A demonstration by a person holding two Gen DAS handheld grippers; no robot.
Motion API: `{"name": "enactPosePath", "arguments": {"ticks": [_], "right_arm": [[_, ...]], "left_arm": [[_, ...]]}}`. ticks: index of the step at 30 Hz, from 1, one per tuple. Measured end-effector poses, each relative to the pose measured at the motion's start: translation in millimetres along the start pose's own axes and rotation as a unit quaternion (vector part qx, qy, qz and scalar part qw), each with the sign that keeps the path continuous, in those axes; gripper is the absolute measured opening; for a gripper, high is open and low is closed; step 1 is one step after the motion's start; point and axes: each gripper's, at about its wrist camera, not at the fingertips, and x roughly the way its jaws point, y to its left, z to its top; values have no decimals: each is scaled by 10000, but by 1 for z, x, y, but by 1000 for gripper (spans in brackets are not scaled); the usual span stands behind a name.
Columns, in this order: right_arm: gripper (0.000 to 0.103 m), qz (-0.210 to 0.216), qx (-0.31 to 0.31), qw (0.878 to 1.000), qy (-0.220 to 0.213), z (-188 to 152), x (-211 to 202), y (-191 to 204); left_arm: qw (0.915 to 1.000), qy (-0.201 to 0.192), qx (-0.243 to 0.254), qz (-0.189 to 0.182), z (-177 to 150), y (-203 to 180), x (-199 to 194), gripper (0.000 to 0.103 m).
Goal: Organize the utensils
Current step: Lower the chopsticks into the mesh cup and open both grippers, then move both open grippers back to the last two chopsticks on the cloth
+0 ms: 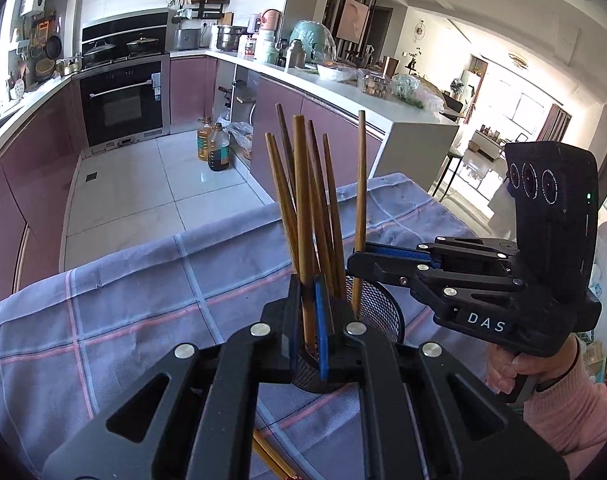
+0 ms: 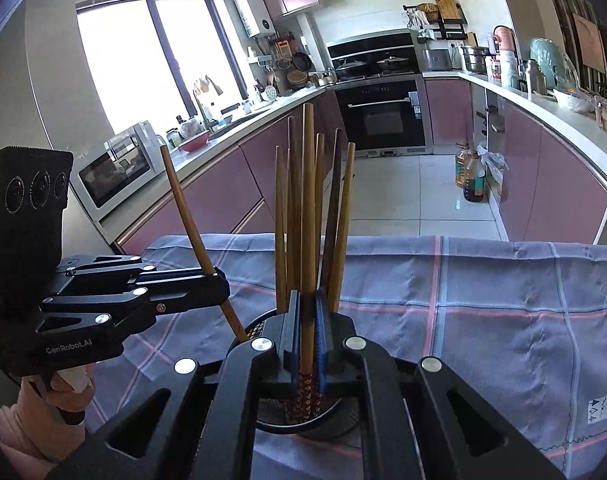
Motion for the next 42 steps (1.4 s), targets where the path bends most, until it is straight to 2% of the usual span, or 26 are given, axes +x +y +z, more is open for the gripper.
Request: {"name": "enactPosePath", "arguments": {"ticks": [8, 10, 13, 15, 17, 19, 22, 24, 26, 28, 29, 32, 35, 42], "right_arm": [[8, -88, 156, 9998, -68, -1, 1, -4], [8, -84, 170, 9998, -89, -3, -1, -4], [11, -38, 136, 9998, -162, -7, -8, 0], [19, 36, 70, 9997, -218, -11, -14, 6], [23, 101, -34, 9996, -264, -15, -20, 12], [29, 184, -158, 9993, -300, -21, -27, 21], [39, 289, -338, 9985, -325, -32, -37, 30], [43, 406, -405, 9979, -294, -39, -40, 35], [51, 506, -463, 9974, -239, -49, -40, 42], [52, 595, -535, 9967, -130, -58, -37, 49], [52, 629, -559, 9964, -61, -63, -34, 53], [58, 669, -562, 9961, 134, -76, -24, 61], [61, 662, -571, 9956, 342, -87, -11, 68], [61, 358, -779, 9932, 789, -110, 19, 85]], "left_arm": [[9999, 6, -139, 35, -1, 3, 9, 11], [9998, -26, -188, 69, -3, 5, 8, 17], [9994, -149, -279, 119, -10, 7, 0, 20], [9989, -294, -276, 230, -18, 6, -8, 27], [9978, -446, -242, 425, -26, 5, -19, 39], [9965, -566, -245, 571, -37, 5, -30, 43], [9931, -699, -221, 914, -55, 4, -44, 56], [9907, -741, -206, 1126, -66, 3, -51, 68], [9880, -773, -237, 1318, -78, 5, -57, 72], [9855, -784, -281, 1479, -89, 7, -62, 78], [9839, -795, -299, 1569, -94, 8, -64, 85], [9799, -796, -340, 1797, -108, 12, -70, 87], [9750, -814, -414, 2024, -121, 19, -75, 96], [9697, -612, -521, 2306, -142, 27, -75, 97]]}}
